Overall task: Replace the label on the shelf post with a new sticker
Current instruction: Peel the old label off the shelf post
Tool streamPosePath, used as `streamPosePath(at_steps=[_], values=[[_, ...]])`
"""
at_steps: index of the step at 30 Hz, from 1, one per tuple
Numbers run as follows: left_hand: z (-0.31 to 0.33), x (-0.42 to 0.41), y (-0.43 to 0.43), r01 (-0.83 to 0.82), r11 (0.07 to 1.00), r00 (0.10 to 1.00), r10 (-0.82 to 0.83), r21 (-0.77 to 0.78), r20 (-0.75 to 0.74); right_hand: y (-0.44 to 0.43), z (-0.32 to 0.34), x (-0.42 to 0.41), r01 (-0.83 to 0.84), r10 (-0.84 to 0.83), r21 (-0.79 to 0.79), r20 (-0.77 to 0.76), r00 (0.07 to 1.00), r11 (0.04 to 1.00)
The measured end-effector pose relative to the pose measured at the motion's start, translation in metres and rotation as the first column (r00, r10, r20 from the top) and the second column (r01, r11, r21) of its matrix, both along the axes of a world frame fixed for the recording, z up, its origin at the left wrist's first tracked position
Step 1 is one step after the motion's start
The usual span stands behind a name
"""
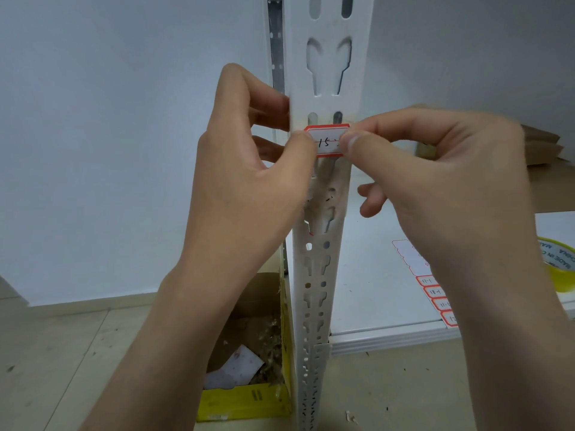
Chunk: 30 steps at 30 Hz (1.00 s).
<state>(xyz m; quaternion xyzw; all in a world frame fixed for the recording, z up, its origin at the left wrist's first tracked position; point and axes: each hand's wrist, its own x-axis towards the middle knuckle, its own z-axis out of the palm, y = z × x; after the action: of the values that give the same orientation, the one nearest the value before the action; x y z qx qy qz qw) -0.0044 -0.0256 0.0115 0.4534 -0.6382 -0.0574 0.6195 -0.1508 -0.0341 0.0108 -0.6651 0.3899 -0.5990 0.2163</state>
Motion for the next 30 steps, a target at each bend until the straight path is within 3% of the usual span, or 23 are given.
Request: streamPosePath(at_steps=[6,30], values=[[0.0002,0.0007,-0.0004,0.002,1.000,1.000,-0.002,0.003,-0.009,-0.0013,-0.0007,-0.0028,0.034,-0.032,-0.029,0.064,0.997,0.999],[0.0007,0.0023,0.0004,0.021,0.999,0.999,-0.021,0.025,-0.036,0.0002,-0.0004,0.0023,0.003,-0.004,-0.014,-0.033,0.999,1.000]])
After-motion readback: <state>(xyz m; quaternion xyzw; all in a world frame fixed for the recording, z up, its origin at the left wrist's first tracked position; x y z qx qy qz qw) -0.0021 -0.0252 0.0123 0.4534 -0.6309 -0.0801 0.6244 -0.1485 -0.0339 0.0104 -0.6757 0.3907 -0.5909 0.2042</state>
